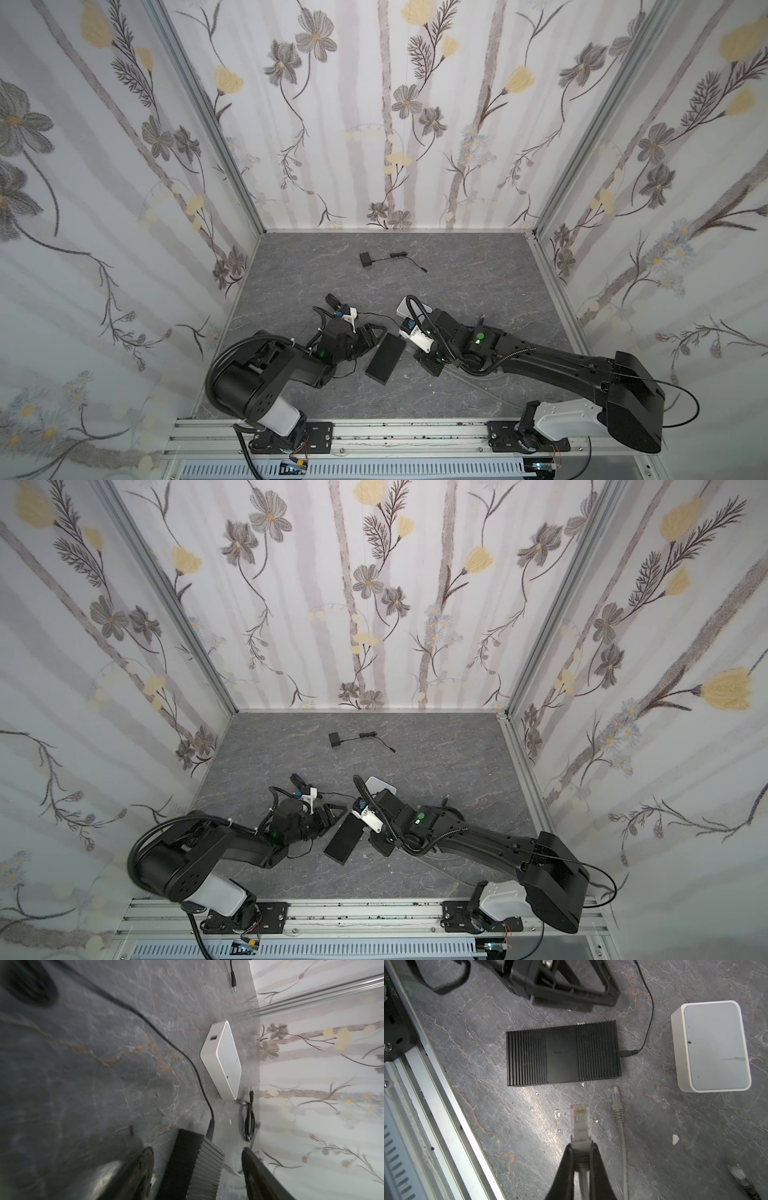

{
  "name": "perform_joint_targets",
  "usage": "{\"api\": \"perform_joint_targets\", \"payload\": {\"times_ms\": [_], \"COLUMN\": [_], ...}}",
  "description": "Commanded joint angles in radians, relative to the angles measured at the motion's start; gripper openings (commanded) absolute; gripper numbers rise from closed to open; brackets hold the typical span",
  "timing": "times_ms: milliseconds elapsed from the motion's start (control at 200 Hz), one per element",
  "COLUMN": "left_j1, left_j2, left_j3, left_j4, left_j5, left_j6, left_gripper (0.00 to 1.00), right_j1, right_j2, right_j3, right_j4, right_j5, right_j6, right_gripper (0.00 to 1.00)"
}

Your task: Insert the plug into the switch port

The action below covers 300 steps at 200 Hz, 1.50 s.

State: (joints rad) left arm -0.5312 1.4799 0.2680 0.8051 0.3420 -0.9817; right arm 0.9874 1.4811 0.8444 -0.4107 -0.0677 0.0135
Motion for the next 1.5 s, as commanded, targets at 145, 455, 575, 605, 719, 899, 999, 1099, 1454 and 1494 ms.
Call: {"api": "perform_joint_targets", "payload": {"times_ms": [145,455,575,605,719,899,999,1099,1454,1494], "left_j1": [0.009,-0.075,-0.181,-0.209,-0.302,-0.387,-0.427,-0.445,-0.452,-0.452], "left_j2": [-0.454,-0.721,-0.774,-0.774,-0.769,-0.722,-0.691,-0.681,-0.708,-0.708], "left_j3": [0.100,0.121,0.286,0.324,0.373,0.380,0.381,0.383,0.372,0.373], "left_j4": [-0.613,-0.574,-0.907,-0.990,-1.114,-1.113,-1.115,-1.101,-1.067,-1.067], "left_j5": [0.013,0.221,0.243,0.250,0.233,0.185,0.132,0.115,0.099,0.103], "left_j6": [0.334,0.643,1.044,1.145,1.429,1.599,1.642,1.639,1.583,1.582], "left_gripper": [0.73,0.44,0.47,0.48,0.51,0.47,0.48,0.50,0.49,0.48], "right_j1": [-0.019,-0.017,-0.015,-0.012,0.041,0.093,0.112,0.124,0.126,0.126], "right_j2": [-0.135,-0.302,-0.339,-0.346,-0.357,-0.326,-0.324,-0.319,-0.277,-0.271], "right_j3": [-0.004,0.009,0.019,0.021,0.023,0.066,0.079,0.089,0.111,0.114], "right_j4": [-0.010,-0.115,-0.142,-0.140,-0.134,-0.161,-0.160,-0.159,-0.162,-0.162], "right_j5": [-0.084,-0.168,-0.197,-0.222,-0.258,-0.251,-0.263,-0.266,-0.237,-0.226], "right_j6": [-0.091,-0.259,-0.291,-0.305,-0.350,-0.347,-0.339,-0.333,-0.314,-0.305], "right_gripper": [0.00,0.00,0.00,0.00,0.00,0.00,0.00,0.00,0.00,0.00]}}
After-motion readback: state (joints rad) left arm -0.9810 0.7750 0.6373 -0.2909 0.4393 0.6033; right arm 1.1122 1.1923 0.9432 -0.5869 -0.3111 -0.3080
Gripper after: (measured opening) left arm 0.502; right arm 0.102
